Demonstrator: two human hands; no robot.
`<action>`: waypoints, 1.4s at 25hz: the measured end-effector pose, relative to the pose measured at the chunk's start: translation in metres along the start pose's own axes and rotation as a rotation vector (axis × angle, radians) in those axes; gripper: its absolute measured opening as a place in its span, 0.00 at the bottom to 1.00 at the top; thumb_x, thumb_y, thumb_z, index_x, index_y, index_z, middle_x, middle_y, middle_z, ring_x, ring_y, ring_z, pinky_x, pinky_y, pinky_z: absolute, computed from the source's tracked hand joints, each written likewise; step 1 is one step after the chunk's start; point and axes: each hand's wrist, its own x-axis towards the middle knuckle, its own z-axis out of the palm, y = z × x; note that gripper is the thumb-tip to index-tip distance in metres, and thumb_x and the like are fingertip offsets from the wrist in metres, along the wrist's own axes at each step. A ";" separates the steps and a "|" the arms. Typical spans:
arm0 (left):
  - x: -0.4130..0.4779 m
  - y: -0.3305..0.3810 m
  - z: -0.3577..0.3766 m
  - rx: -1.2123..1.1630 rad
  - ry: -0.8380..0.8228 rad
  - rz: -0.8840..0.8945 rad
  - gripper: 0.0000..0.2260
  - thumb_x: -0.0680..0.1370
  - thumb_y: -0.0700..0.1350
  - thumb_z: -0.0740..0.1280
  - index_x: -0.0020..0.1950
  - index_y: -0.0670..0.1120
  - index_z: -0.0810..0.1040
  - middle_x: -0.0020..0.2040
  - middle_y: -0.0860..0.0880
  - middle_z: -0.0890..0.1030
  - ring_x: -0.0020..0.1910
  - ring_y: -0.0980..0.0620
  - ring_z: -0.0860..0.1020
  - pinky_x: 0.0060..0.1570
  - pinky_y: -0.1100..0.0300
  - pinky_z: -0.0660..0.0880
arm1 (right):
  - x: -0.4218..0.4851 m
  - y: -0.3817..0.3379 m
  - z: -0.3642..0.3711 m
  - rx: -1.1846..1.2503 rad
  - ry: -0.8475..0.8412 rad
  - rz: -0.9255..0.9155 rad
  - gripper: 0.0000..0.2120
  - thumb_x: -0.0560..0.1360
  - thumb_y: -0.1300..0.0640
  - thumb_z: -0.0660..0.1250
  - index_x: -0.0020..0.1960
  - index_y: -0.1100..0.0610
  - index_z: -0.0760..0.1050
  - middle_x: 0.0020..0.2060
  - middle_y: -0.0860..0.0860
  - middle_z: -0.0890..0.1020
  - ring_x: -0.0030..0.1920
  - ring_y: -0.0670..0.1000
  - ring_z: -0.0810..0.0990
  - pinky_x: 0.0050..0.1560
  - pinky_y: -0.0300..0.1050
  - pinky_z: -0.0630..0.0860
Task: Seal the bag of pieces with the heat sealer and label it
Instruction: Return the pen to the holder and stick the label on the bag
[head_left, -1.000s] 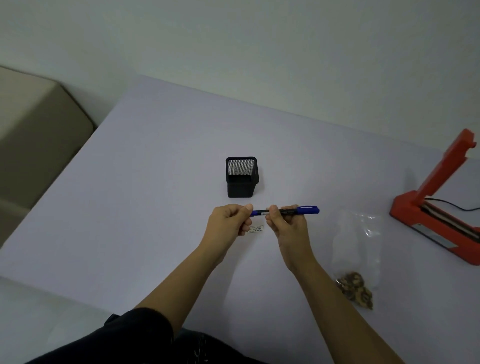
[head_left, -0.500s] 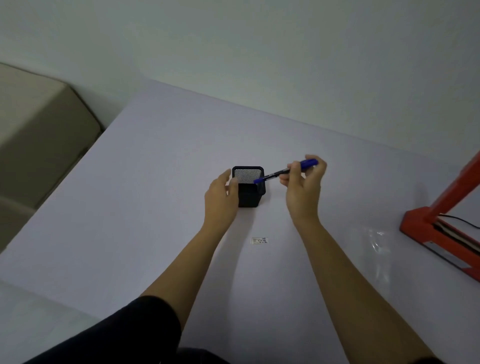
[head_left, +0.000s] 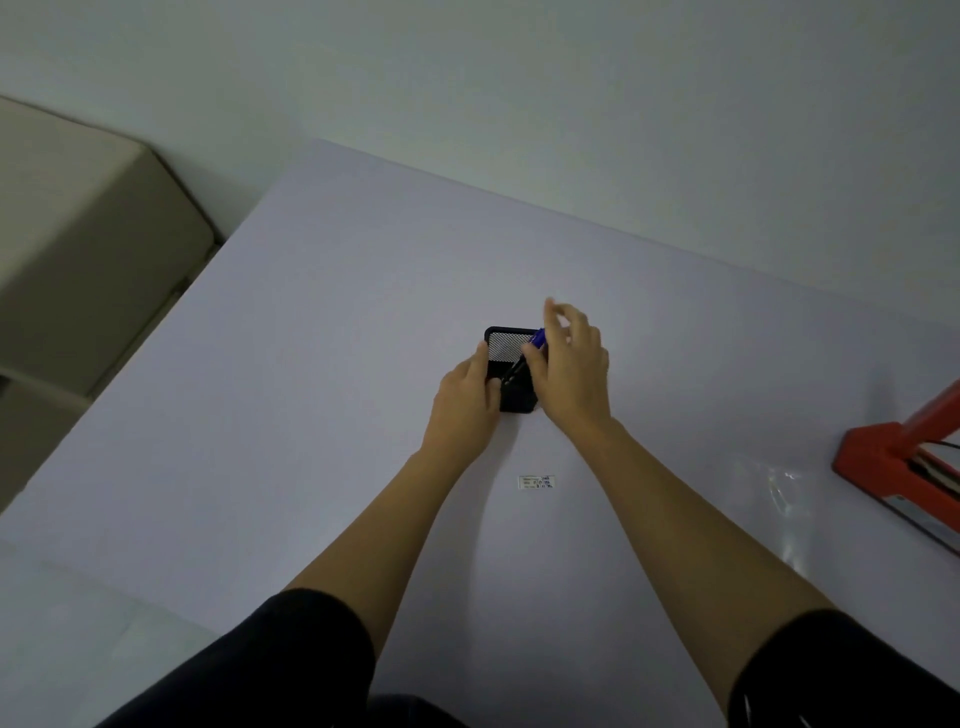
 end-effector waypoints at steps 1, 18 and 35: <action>-0.004 -0.001 -0.002 -0.053 0.051 -0.019 0.22 0.81 0.42 0.58 0.74 0.41 0.59 0.64 0.40 0.73 0.60 0.43 0.73 0.56 0.55 0.70 | -0.002 0.007 -0.002 0.051 0.026 0.034 0.24 0.79 0.54 0.59 0.73 0.59 0.60 0.68 0.57 0.67 0.63 0.57 0.69 0.60 0.53 0.68; -0.078 -0.039 0.073 0.131 -0.149 0.135 0.06 0.71 0.36 0.72 0.47 0.37 0.81 0.45 0.39 0.78 0.43 0.40 0.77 0.41 0.52 0.78 | -0.137 0.066 0.030 0.150 -0.336 0.157 0.16 0.74 0.53 0.69 0.60 0.55 0.76 0.58 0.53 0.73 0.58 0.53 0.71 0.55 0.45 0.71; -0.078 0.057 -0.014 -1.152 -0.376 -0.464 0.06 0.78 0.35 0.62 0.49 0.40 0.79 0.40 0.46 0.84 0.38 0.54 0.82 0.41 0.65 0.80 | -0.132 0.025 -0.073 1.044 -0.058 0.446 0.05 0.75 0.62 0.67 0.46 0.53 0.78 0.41 0.49 0.83 0.41 0.44 0.82 0.48 0.40 0.80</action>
